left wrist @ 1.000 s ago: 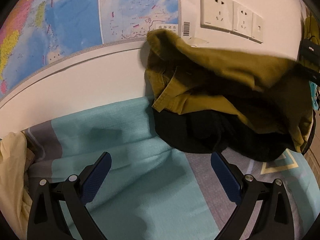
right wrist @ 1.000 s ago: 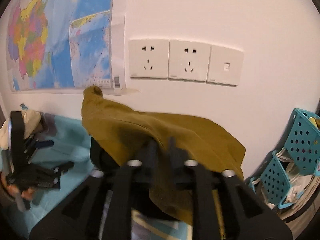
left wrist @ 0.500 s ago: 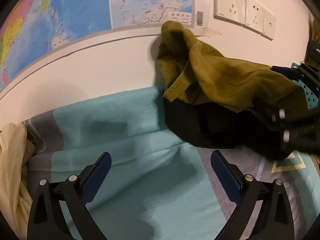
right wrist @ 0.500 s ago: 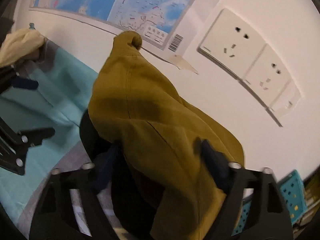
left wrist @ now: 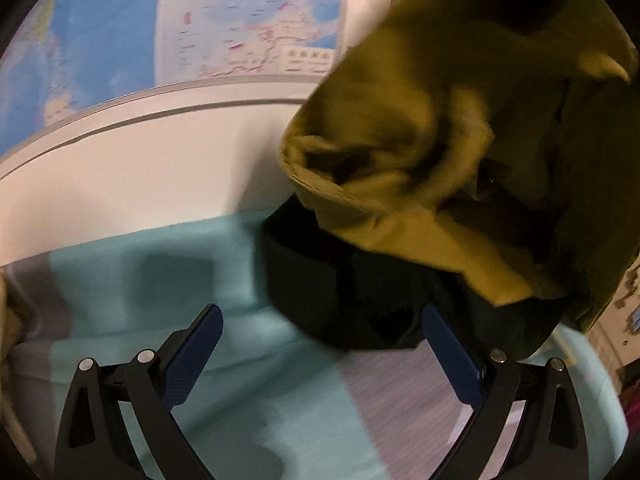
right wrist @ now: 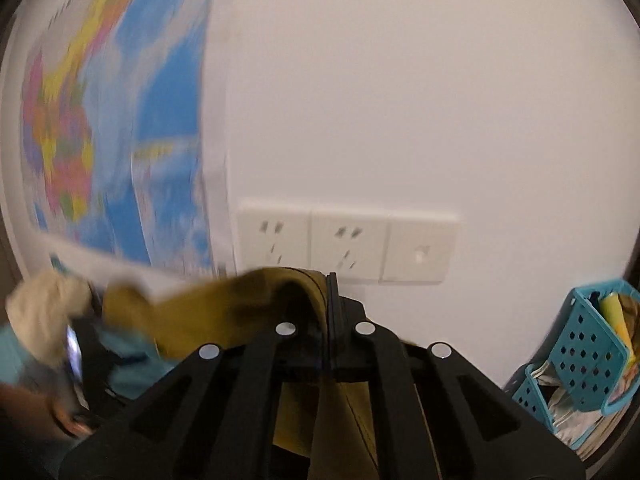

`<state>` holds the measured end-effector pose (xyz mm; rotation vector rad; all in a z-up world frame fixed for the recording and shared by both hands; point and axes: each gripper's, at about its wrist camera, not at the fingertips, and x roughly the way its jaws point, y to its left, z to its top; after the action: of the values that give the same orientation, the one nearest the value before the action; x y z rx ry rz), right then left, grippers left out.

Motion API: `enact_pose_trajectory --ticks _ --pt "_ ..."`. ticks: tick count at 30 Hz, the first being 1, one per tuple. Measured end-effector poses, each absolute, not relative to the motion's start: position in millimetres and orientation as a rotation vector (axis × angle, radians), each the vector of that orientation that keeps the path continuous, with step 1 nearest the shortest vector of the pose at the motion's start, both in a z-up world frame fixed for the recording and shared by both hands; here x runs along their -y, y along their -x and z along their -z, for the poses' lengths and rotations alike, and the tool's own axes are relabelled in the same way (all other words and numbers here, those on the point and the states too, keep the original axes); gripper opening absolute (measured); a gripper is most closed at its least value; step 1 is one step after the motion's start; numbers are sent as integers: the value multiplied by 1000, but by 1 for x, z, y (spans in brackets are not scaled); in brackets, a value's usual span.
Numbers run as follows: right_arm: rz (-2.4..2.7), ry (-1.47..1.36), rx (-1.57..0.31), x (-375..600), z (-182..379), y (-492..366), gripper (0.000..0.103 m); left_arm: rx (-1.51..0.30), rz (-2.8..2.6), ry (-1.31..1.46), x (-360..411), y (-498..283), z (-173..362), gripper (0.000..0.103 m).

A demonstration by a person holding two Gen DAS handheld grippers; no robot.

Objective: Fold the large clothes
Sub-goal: 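Lift the olive jacket up with both grippers and shake it out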

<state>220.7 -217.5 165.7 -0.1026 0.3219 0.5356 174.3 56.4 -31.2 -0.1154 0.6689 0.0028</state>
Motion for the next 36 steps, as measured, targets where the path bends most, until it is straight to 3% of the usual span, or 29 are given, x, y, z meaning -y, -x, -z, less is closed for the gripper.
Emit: enact_pose_trajectory --ticks 7,9,11,12,14,16,17,27,36 --pt "-534 45 -260 254 -204 -205 2 -517 182 40 -7 -176 24 96" --pt "-526 30 -237 262 -212 -198 2 -515 128 5 1 -187 26 87" --pt "-529 15 -218 273 -224 -192 2 -523 134 28 2 -199 26 58" --pt "-515 29 -206 275 -229 -187 2 -529 137 30 2 -205 24 50" --pt "-511 33 -187 281 -242 -179 2 -493 185 21 5 -210 12 23" --pt "-486 44 -160 289 -255 -169 2 -458 227 -15 15 -213 -4 7" --pt "-484 43 -150 294 -261 -165 2 -445 234 -17 18 -213 -10 4" --pt "-406 14 47 357 -353 -70 2 -202 313 -1 34 -170 -144 1" --pt "-472 8 192 396 -411 65 2 91 244 5 -3 -36 -288 1"
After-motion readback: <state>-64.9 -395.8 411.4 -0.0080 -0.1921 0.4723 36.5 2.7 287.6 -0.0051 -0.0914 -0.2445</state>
